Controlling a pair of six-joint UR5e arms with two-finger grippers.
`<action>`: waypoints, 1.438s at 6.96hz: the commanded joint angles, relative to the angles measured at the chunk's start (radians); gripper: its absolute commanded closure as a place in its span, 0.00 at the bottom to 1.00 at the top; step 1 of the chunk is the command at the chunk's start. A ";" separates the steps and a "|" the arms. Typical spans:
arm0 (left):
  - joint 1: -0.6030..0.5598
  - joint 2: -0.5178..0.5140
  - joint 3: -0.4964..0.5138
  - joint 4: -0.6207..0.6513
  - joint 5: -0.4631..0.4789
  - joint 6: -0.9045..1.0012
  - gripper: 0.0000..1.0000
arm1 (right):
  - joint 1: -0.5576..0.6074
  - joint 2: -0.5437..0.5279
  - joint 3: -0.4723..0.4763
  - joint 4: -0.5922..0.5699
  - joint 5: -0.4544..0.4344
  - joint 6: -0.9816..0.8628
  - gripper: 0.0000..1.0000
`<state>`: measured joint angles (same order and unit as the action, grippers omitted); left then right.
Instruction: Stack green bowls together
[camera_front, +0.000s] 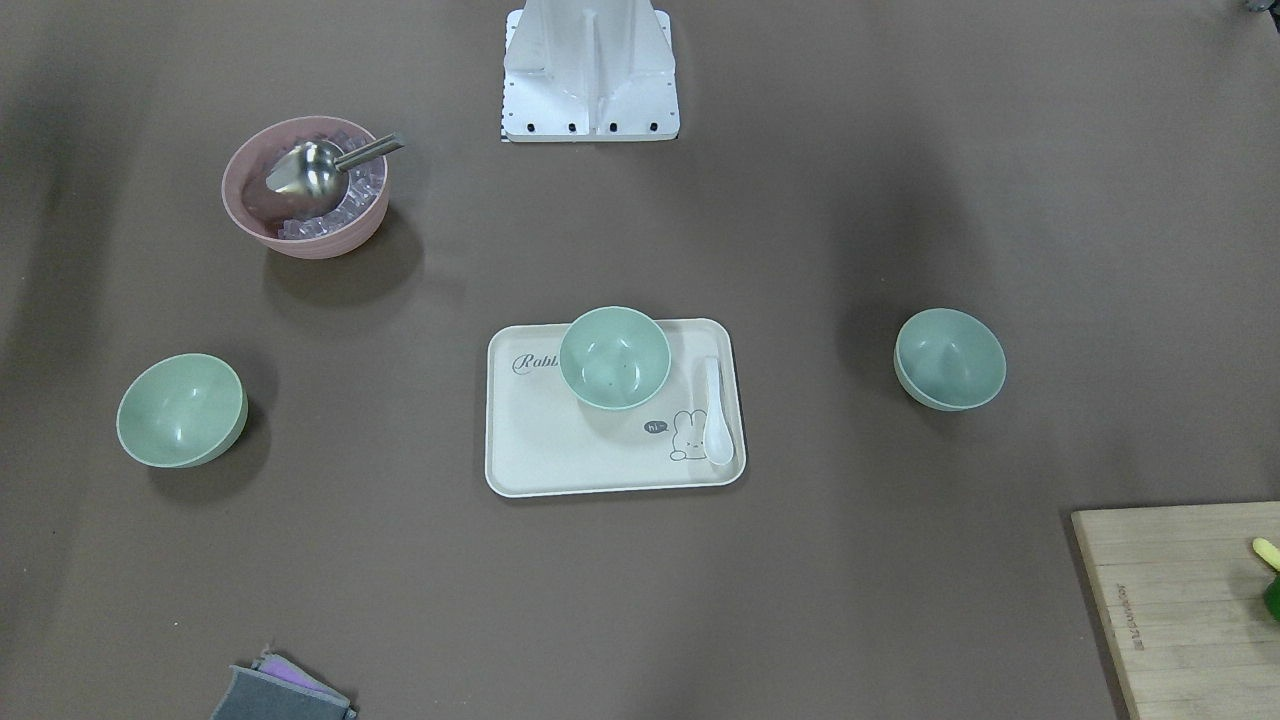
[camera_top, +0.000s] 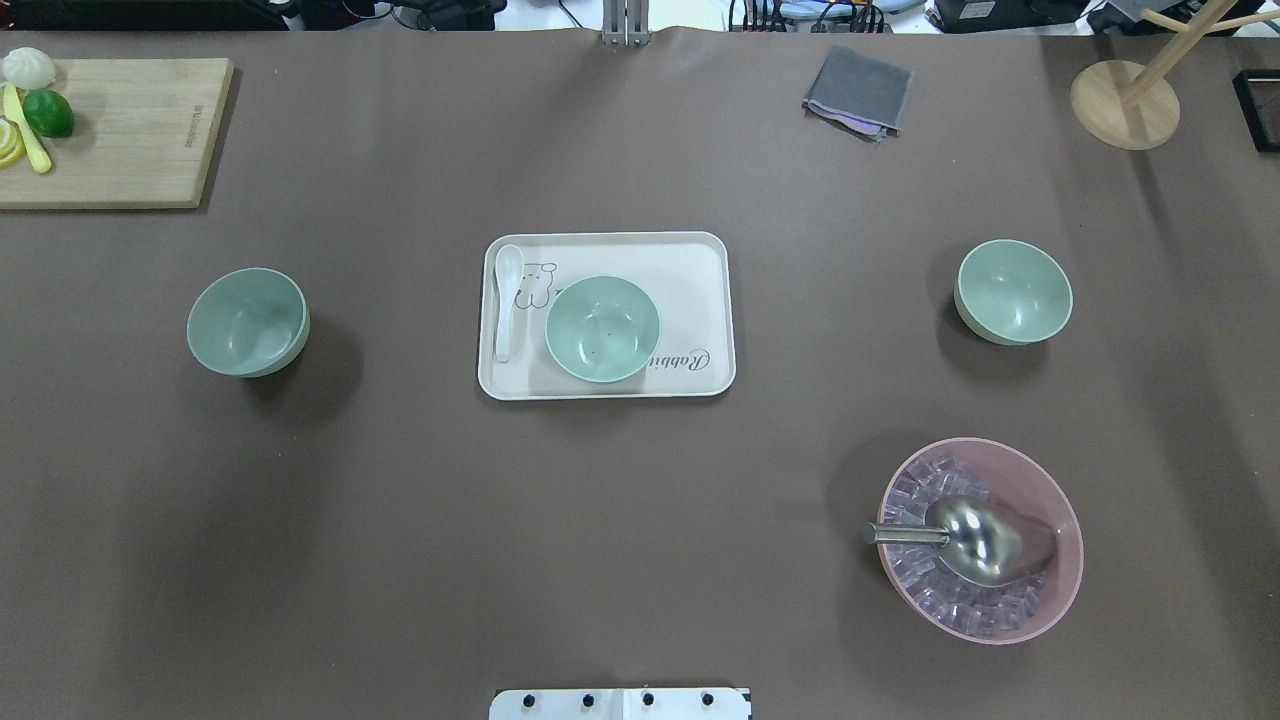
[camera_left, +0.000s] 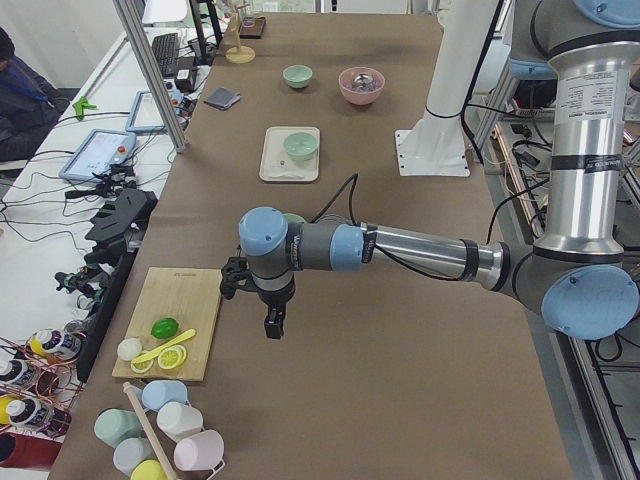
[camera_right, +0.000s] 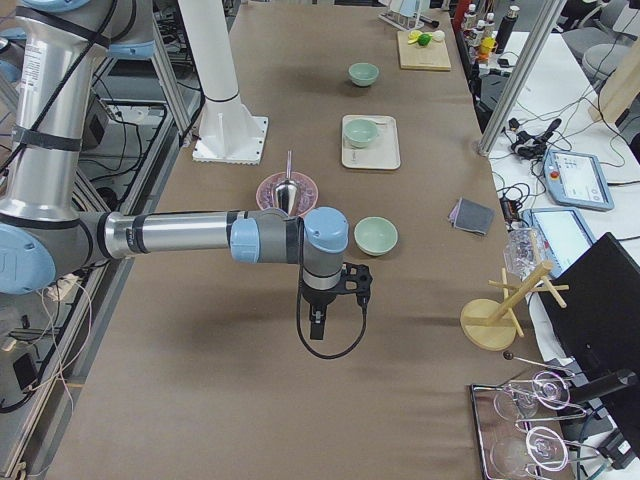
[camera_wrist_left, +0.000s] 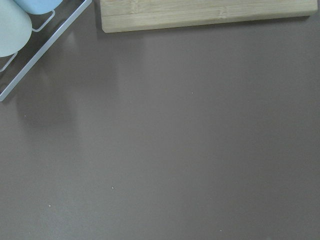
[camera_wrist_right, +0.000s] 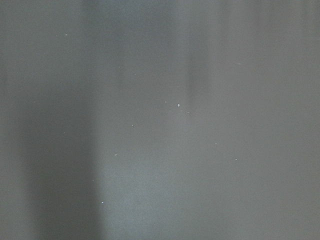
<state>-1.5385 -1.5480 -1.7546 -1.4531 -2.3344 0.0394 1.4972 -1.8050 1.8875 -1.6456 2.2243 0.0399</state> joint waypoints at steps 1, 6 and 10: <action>0.024 -0.015 -0.016 -0.004 -0.002 -0.001 0.01 | 0.000 0.006 0.022 0.007 0.000 0.002 0.00; 0.028 -0.038 -0.022 -0.404 -0.040 -0.016 0.01 | -0.009 0.022 0.007 0.383 0.057 0.015 0.00; 0.206 -0.038 0.056 -0.661 -0.177 -0.265 0.02 | -0.185 0.090 0.005 0.394 0.052 0.307 0.00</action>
<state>-1.4494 -1.5783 -1.7127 -2.0454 -2.5067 -0.1263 1.3898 -1.7451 1.8939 -1.2539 2.2808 0.1918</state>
